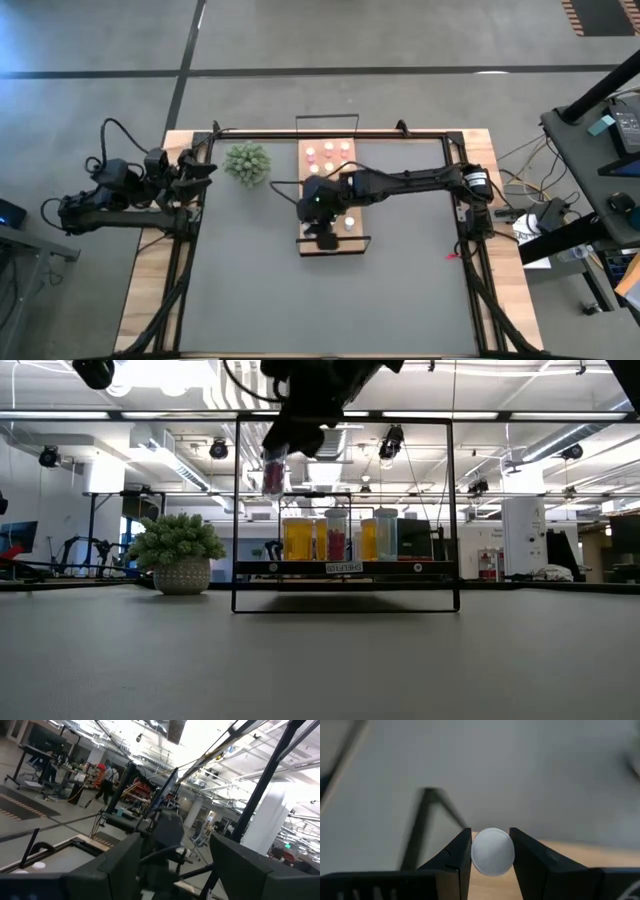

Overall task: Pick and place medicine bottles onto shelf by color
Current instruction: Put the blue pill bottle aligned with the other blue pill bottles on the shelf, then return to Home Position

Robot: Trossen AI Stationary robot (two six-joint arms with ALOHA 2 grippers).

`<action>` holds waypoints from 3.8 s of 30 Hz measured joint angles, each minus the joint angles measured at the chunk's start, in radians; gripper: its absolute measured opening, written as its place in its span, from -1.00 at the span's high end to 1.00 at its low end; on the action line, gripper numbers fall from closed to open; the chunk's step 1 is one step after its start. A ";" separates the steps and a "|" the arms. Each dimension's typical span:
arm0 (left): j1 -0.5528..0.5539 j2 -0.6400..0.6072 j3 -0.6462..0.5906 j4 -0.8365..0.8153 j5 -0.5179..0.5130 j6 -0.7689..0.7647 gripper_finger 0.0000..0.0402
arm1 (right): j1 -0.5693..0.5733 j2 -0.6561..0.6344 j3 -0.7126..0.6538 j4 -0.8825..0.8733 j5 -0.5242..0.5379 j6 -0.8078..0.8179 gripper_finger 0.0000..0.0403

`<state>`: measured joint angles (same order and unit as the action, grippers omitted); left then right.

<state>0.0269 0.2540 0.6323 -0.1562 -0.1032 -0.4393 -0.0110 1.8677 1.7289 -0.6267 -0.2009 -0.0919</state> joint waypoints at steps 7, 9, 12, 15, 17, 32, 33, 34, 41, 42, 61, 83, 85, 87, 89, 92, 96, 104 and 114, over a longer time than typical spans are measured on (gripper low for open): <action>0.000 -0.004 0.000 -0.020 0.000 -0.001 -0.11 | -0.049 -0.001 0.012 -0.004 -0.124 -0.317 0.47; 0.000 -0.004 0.000 -0.019 -0.001 -0.001 -0.11 | -0.069 -0.001 0.012 -0.010 -0.153 -0.384 0.47; 0.000 -0.004 0.000 -0.020 -0.005 -0.002 -0.11 | -0.098 0.003 -0.002 -0.020 -0.257 -0.467 0.47; 0.000 -0.004 0.000 -0.019 -0.008 -0.002 -0.11 | -0.120 0.020 -0.011 -0.032 -0.351 -0.509 0.47; 0.000 -0.004 0.000 -0.019 -0.010 -0.002 -0.11 | -0.129 0.029 -0.013 -0.039 -0.367 -0.560 0.47; 0.000 -0.003 0.000 -0.018 -0.089 0.000 -0.11 | -0.137 0.115 -0.010 -0.050 -0.283 -0.736 0.47; 0.000 -0.003 0.000 -0.018 -0.089 0.000 -0.11 | -0.136 0.115 -0.011 -0.051 -0.276 -0.738 0.47; 0.000 -0.003 0.000 -0.019 -0.089 0.000 -0.11 | -0.135 0.115 -0.011 -0.050 -0.269 -0.740 0.47; 0.000 -0.003 0.000 -0.018 -0.089 0.000 -0.11 | -0.135 0.108 -0.010 -0.048 -0.210 -0.770 0.47; 0.000 -0.003 0.000 -0.018 -0.089 0.000 -0.11 | -0.135 0.110 -0.010 -0.049 -0.196 -0.774 0.47; 0.000 -0.003 0.000 -0.018 -0.089 0.001 -0.11 | -0.125 0.111 -0.005 -0.049 -0.161 -0.659 0.27; 0.000 -0.005 0.004 -0.018 -0.086 0.022 -0.11 | -0.135 -0.032 0.039 -0.145 -0.041 -0.661 0.09; 0.000 -0.014 0.004 -0.019 -0.082 0.055 -0.11 | -0.147 -0.058 0.039 -0.154 -0.041 -0.652 0.09; 0.000 -0.028 0.004 -0.021 -0.077 0.077 -0.11 | -0.166 -0.092 0.039 -0.162 -0.041 -0.614 0.09; 0.000 -0.046 0.005 -0.048 -0.070 0.087 -0.11 | -0.188 -0.130 0.038 -0.184 -0.042 -0.570 0.09; 0.000 -0.083 0.007 -0.142 -0.069 0.087 -0.11 | -0.222 -0.198 0.031 -0.206 -0.041 -0.495 0.09; 0.000 -0.137 0.004 -0.221 -0.069 0.086 -0.11 | -0.249 -0.295 0.000 -0.207 -0.040 -0.400 0.11; 0.000 -0.220 0.002 -0.248 -0.070 0.215 -0.11 | -0.258 -0.541 -0.219 -0.133 -0.038 -0.220 0.16; 0.000 -0.185 -0.101 -0.161 -0.088 0.238 -0.11 | -0.258 -0.919 -0.732 0.252 0.081 0.057 0.18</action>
<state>0.0265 0.0686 0.5314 -0.3169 -0.1912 -0.2016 -0.2691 0.9490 0.9965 -0.3743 -0.1202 -0.0346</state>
